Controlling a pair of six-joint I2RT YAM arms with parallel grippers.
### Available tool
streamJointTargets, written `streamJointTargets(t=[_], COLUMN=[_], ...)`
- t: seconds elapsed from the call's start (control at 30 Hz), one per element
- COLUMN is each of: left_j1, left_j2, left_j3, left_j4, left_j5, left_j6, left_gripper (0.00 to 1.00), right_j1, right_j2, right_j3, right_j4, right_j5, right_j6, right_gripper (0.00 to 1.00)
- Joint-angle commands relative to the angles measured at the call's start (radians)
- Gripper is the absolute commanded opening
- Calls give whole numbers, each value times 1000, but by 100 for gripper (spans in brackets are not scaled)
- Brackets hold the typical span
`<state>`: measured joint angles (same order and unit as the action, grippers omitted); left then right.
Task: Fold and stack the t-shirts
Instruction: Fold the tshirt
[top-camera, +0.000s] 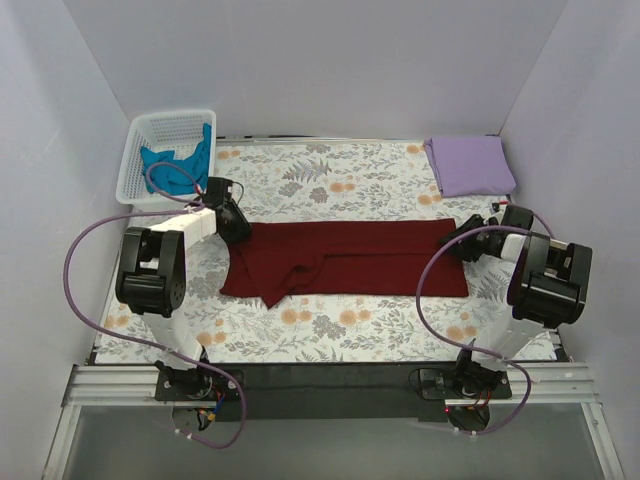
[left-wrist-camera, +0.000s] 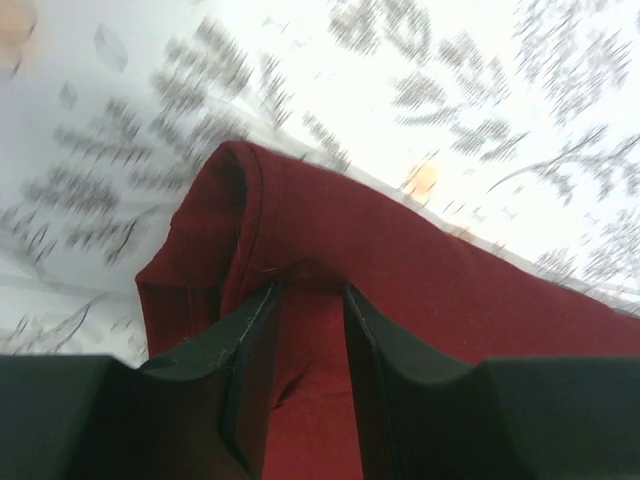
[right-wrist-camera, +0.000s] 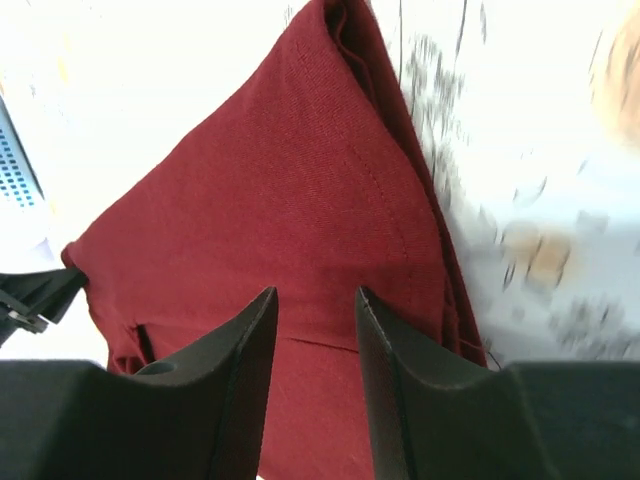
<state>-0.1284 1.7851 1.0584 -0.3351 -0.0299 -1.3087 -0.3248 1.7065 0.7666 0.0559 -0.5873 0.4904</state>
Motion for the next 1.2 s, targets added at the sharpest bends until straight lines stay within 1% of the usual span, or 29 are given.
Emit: streamJointTargets(t=[0.0, 0.1, 0.13, 0.2, 0.23, 0.27, 0.3, 0.33, 0.37, 0.43, 0.47, 0.5, 0.53, 0.57, 0.6, 0.63, 0.67, 0.7, 0.77, 0.9, 1.0, 1.07, 1.17], left_j1=[13, 9, 0, -14, -31, -39, -49, -78, -95, -154, -169, -195, -204, -211, -223, -227, -231, -243, -257, -273, -284, -290, -298], left_j2=[57, 16, -37, -107, -183, -225, -263, -339, -377, -476, -505, -533, -583, -610, -634, -679, -697, -714, -734, -715, -693, -688, -672], left_j3=[83, 101, 97, 75, 46, 26, 3, -17, -65, -124, -180, -214, -244, -300, -325, -346, -371, -406, -435, -495, -508, -506, -502], left_j4=[-15, -28, -38, -47, -59, -73, -85, -116, -133, -188, -203, -220, -243, -249, -255, -260, -259, -259, -254, -240, -231, -228, -223], left_j5=[-36, -19, -22, -54, -67, -83, -94, -106, -117, -136, -136, -130, -113, -101, -75, -56, -42, -32, -21, -2, 2, -7, -11], left_j6=[34, 43, 48, 45, 40, 32, 22, 2, -12, -67, -90, -116, -163, -184, -208, -228, -266, -283, -319, -368, -385, -385, -386], left_gripper=[31, 42, 47, 50, 52, 54, 55, 56, 56, 57, 57, 58, 58, 58, 58, 58, 59, 59, 59, 59, 54, 47, 46], right_j1=[-22, -8, 3, 56, 79, 105, 172, 209, 249, 389, 435, 529, 571, 661, 705, 745, 826, 861, 947, 1040, 1087, 1119, 1142], right_j2=[56, 15, -34, -91, -150, -184, -217, -279, -309, -378, -396, -427, -439, -447, -450, -449, -444, -421, -389, -280, -208, -174, -107], right_j3=[69, 94, 97, 88, 64, 45, 25, 4, -34, -75, -116, -137, -159, -193, -199, -204, -198, -187, -161, -69, -29, 3, 52], right_j4=[21, 9, -11, -30, -39, -41, -41, -41, -38, -25, 4, 34, 65, 115, 133, 148, 168, 171, 177, 183, 196, 205, 222], right_j5=[115, 66, 58, 64, 70, 75, 86, 118, 130, 173, 185, 210, 222, 239, 285, 309, 335, 381, 411, 472, 483, 491, 489], right_j6=[-47, -53, -61, -64, -59, -38, -30, -21, 11, 54, 109, 147, 181, 216, 278, 299, 318, 342, 367, 405, 431, 448, 480], right_gripper=[44, 42, 42, 42, 42, 42, 42, 42, 42, 42, 42, 42, 42, 42, 43, 43, 43, 44, 44, 45, 44, 44, 43])
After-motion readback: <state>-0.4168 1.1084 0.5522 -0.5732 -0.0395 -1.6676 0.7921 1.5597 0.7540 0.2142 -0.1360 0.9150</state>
